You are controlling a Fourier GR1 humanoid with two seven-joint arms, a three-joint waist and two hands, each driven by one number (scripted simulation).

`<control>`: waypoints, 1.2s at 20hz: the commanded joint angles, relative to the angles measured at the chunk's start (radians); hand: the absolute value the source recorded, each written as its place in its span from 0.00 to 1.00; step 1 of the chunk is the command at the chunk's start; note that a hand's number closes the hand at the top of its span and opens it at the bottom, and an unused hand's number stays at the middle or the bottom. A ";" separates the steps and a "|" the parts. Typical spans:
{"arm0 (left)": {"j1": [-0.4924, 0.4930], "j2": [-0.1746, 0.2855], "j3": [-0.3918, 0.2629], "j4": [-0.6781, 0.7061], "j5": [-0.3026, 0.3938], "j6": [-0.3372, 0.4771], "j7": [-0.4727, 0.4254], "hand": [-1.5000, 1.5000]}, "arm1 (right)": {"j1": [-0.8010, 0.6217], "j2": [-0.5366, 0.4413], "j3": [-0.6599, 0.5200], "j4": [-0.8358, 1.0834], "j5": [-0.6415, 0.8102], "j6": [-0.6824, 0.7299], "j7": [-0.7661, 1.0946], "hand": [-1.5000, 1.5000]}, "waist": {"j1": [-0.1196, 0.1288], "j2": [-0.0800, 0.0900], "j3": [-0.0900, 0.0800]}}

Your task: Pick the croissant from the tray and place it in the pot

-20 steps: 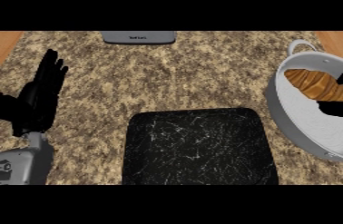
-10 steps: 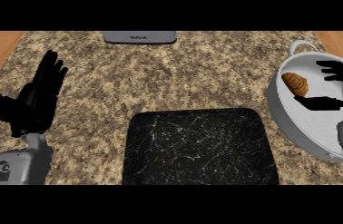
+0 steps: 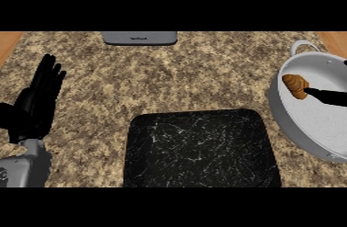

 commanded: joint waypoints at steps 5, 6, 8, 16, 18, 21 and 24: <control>-0.029 -0.013 -0.004 0.031 -0.024 0.018 -0.003 0.50 | 0.054 -0.142 -0.126 0.031 -0.218 0.164 -0.015 0.00 | -0.011 -0.002 -0.001; -0.001 0.027 0.030 -0.008 0.032 -0.033 0.038 0.50 | 0.084 -0.174 -0.143 0.076 -0.234 0.202 -0.063 0.00 | -0.006 -0.001 -0.001; -0.048 -0.003 0.014 0.053 -0.011 0.013 0.004 0.50 | 0.108 -0.226 -0.161 0.038 -0.279 0.269 -0.007 0.00 | -0.014 -0.002 -0.001; 0.000 0.023 0.037 -0.025 0.022 -0.023 0.042 0.50 | 0.195 -0.404 -0.197 0.253 -0.340 0.416 -0.170 0.00 | -0.001 0.000 0.000; 0.016 -0.010 0.010 -0.015 -0.006 -0.010 -0.006 0.50 | 0.184 -0.430 -0.170 0.273 -0.349 0.420 -0.168 0.00 | -0.002 -0.001 -0.001; -0.011 0.000 0.007 -0.044 -0.001 -0.004 0.063 0.50 | 0.234 -0.488 -0.187 0.377 -0.343 0.471 -0.282 0.00 | -0.001 0.000 0.000; 0.037 -0.029 -0.013 -0.020 -0.009 -0.023 -0.015 0.50 | 0.235 -0.498 -0.162 0.454 -0.329 0.453 -0.341 0.00 | 0.000 0.001 0.000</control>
